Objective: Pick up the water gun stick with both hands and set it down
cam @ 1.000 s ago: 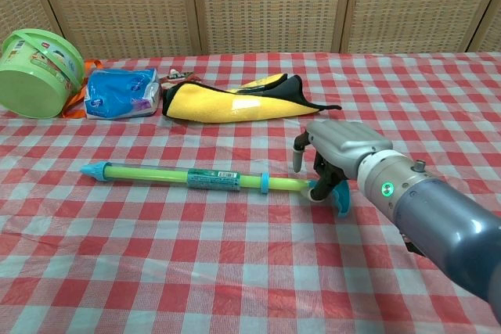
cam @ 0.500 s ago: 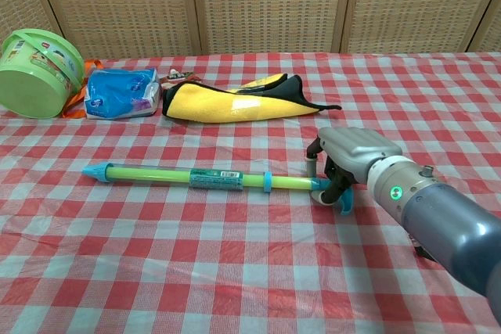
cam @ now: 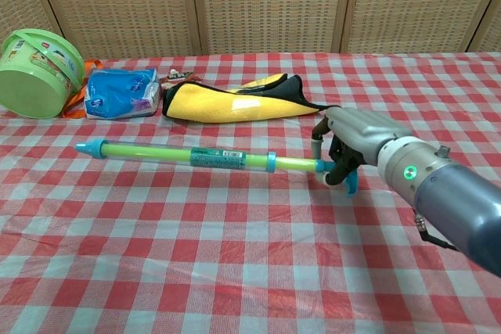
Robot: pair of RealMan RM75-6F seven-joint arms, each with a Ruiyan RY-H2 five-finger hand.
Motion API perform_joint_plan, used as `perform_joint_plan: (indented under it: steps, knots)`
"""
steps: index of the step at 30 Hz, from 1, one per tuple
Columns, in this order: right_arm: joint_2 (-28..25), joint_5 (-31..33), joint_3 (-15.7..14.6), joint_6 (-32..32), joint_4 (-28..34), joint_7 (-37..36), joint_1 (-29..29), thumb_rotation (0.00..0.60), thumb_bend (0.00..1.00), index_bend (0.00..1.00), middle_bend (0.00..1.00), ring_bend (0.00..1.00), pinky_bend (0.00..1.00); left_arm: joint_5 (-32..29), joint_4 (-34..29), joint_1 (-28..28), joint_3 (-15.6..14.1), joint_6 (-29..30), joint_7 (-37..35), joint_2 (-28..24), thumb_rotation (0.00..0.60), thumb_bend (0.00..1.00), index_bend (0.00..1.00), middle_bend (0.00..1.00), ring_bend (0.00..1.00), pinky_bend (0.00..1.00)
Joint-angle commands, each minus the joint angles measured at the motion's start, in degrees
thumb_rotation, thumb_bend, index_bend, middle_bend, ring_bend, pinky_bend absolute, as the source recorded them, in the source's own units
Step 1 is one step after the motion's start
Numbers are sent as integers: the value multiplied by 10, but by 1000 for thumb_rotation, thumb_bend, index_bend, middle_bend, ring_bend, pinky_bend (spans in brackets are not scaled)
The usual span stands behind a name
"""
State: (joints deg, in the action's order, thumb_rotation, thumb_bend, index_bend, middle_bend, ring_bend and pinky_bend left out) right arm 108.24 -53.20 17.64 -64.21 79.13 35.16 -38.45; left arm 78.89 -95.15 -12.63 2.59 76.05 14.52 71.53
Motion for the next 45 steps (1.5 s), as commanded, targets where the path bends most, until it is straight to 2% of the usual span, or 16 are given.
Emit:
perform_joint_plan:
  steps: [1, 10, 12, 15, 17, 22, 24, 29, 32, 45]
  knots:
    - [-29, 9, 14, -12, 36, 21, -5, 600, 564, 792, 1000, 1000, 868, -4, -1, -1, 4, -1, -3, 1, 600, 13, 0, 0, 0, 0]
    - [-60, 34, 29, -32, 87, 68, -19, 600, 569, 797, 1000, 1000, 868, -35, -10, -35, 38, -35, 4, -3, 600, 13, 22, 0, 0, 0]
    - [-62, 39, 32, -37, 94, 77, -23, 600, 569, 797, 1000, 1000, 868, -40, -15, -45, 49, -40, 8, -3, 600, 16, 82, 0, 0, 0]
    - [-65, 48, 38, -46, 106, 93, -31, 600, 570, 798, 1000, 1000, 868, -47, -25, -67, 72, -49, 10, -1, 600, 87, 206, 0, 0, 0]
    - [-66, 57, 41, -52, 114, 103, -36, 600, 573, 799, 1000, 1000, 868, -53, -28, -83, 84, -63, 7, 2, 600, 121, 234, 0, 0, 0]
    - [-65, 79, 49, -72, 127, 132, -50, 600, 579, 803, 1000, 1000, 868, -81, -20, -134, 109, -108, 28, 30, 600, 122, 269, 0, 0, 0]
    - [-63, 90, 57, -84, 124, 143, -58, 600, 581, 804, 1000, 1000, 868, -108, -17, -153, 112, -130, 44, 51, 600, 122, 277, 0, 0, 0]
    - [-55, 105, 65, -106, 118, 153, -67, 600, 585, 807, 1000, 1000, 875, -142, -7, -174, 114, -136, 72, 83, 600, 159, 346, 0, 0, 0]
    - [-50, 110, 69, -120, 115, 158, -73, 600, 587, 808, 1000, 1000, 882, -147, 4, -186, 115, -135, 78, 104, 600, 177, 384, 0, 0, 0]
    - [-53, 133, 72, -134, 116, 149, -77, 600, 587, 810, 1000, 1000, 883, -148, 49, -212, 123, -95, 101, 162, 600, 235, 394, 0, 0, 0]
